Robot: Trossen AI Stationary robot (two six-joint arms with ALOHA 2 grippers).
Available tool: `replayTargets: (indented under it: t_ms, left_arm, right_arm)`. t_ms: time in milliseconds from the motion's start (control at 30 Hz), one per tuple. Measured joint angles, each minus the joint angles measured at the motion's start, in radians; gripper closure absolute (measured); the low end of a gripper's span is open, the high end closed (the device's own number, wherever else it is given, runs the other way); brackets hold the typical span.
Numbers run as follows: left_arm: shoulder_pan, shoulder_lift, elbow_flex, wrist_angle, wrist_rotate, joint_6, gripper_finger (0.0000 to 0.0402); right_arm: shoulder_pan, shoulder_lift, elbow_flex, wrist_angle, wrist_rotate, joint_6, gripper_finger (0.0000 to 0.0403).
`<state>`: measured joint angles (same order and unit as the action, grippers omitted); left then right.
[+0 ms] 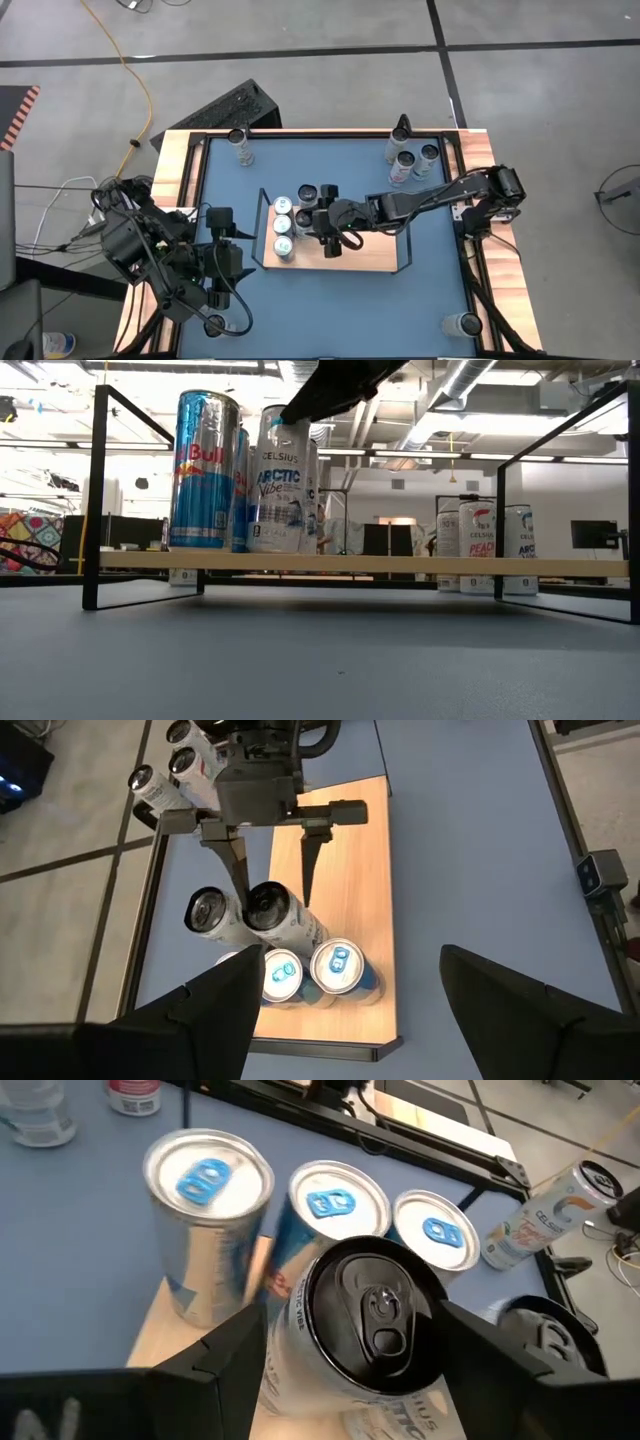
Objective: Place canned beverage on shelf
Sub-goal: Put the left white blue soda can on the shelf aligned with the other blue soda can
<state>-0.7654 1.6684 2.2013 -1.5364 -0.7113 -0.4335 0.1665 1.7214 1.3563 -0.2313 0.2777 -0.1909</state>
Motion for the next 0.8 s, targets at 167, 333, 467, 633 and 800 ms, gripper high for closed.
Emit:
replayTargets:
  t_ms: [167,333,467,633,800]
  left_arm:
    - [0.000,0.000,0.000,0.000,0.000,0.000,0.0115]
    - [0.000,0.000,0.000,0.000,-0.001,0.000,0.0115]
    - [0.000,0.000,0.000,0.000,-0.001,-0.001,0.0115]
    - [0.000,0.000,0.000,0.000,-0.001,-0.001,0.0115]
    - [0.000,0.000,0.000,0.000,-0.007,-0.001,0.0115]
  right_arm:
    - [0.011,0.000,0.000,-0.002,0.025,0.000,0.0137]
    - [0.008,0.000,0.022,-0.040,0.037,0.000,0.0137]
    - [0.008,0.000,0.045,-0.086,0.040,0.002,0.0137]
    - [0.010,0.000,0.049,-0.088,0.046,0.001,0.0137]
    - [0.034,0.000,0.049,-0.084,0.113,-0.020,0.0137]
